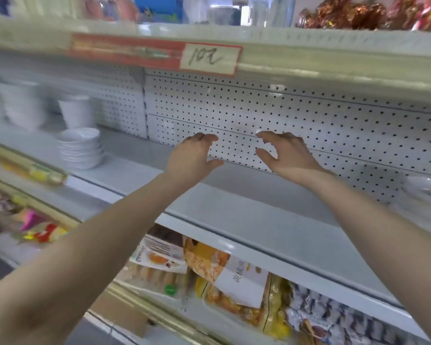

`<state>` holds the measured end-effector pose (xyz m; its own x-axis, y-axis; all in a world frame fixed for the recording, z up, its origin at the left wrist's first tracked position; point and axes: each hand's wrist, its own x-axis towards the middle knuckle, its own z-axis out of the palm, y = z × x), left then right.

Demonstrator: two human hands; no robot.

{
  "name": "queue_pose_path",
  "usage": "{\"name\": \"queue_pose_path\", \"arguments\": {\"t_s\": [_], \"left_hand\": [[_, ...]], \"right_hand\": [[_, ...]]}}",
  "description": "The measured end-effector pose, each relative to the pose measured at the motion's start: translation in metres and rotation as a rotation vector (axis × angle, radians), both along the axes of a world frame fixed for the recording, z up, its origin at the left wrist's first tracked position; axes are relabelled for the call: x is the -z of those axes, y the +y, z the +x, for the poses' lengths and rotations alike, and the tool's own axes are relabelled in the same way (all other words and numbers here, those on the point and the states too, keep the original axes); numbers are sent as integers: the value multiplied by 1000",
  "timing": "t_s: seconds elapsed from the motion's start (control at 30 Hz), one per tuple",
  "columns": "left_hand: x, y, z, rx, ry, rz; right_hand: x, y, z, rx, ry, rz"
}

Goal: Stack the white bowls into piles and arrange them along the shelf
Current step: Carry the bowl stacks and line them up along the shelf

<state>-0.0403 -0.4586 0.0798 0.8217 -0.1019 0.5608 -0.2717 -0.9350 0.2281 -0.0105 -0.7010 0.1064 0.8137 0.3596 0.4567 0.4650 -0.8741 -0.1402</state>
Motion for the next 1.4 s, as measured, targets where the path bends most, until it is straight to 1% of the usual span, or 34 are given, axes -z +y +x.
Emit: {"name": "queue_pose_path", "arguments": {"t_s": [0.1,0.23,0.5,0.67,0.83,1.07,1.2,1.33,1.4], "left_hand": [[5,66,-15,-51,-21,9],[8,149,-36,-150,-38,26],[12,288,-75,-310,-60,62],[8,353,-75,-386,-77,35],[3,403,-60,-439,-89,10],[-7,487,-50,-606,-72,41],[-4,540,-49,-691,-73,52],[1,599,-45,-747,-60,51],[2,632,-42,-769,-54,53]], "right_hand": [[4,68,3,-58,39,6],[9,156,3,-174,11,-11],[10,311,2,-341,23,56],[3,384,10,-419,9,17],[-11,451,35,-496,-21,4],[-36,556,73,-641,-46,-1],[-38,622,88,-715,-58,-86],[-36,690,97,-738,-81,-213],[-35,727,102,-747,-62,-239]]}}
